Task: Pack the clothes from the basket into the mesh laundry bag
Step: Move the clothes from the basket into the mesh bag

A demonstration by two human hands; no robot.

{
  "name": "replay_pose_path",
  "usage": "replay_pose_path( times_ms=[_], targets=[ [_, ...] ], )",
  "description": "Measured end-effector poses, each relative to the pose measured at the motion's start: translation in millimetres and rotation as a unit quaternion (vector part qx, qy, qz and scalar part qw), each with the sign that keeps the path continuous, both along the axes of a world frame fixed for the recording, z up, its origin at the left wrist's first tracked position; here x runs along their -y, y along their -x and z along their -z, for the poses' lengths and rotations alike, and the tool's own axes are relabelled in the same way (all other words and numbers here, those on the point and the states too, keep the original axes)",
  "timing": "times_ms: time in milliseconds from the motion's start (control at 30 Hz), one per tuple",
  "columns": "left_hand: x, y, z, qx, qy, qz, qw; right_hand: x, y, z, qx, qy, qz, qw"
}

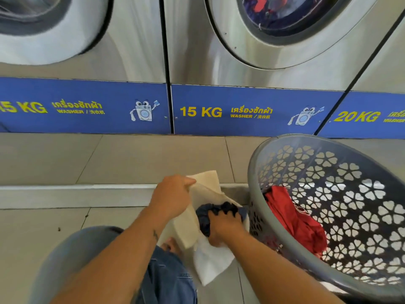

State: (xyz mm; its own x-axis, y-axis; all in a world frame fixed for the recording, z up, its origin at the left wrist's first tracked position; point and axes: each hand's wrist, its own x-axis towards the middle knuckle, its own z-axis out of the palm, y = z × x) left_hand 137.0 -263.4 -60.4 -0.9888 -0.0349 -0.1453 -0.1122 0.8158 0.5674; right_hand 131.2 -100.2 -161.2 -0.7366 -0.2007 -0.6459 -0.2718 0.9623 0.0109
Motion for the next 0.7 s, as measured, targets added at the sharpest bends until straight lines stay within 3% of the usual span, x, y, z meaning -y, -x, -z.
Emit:
replay_pose_path(
  times_ms=[167,400,533,700],
  targets=[
    [12.5,3.4,25.0,0.029,0.067,0.031,0.997,-21.4,-38.6,24.5,-0.104,0.165,0.031,0.98],
    [-9.0,10.3,17.0,0.073,0.1,0.105,0.987,-18.2,-37.2,28.3,-0.001,0.179,-0.004,0.984],
    [-15.0,15.4,11.4,0.062,0.091,0.095,0.989,-17.4,-22.5,-13.4,-0.024,0.247,0.007,0.969],
    [-23.0,15.7,5.6,0.067,0.087,0.096,0.989,-33.0,-14.4,-118.0,-0.016,0.365,0.019,0.931]
  ],
)
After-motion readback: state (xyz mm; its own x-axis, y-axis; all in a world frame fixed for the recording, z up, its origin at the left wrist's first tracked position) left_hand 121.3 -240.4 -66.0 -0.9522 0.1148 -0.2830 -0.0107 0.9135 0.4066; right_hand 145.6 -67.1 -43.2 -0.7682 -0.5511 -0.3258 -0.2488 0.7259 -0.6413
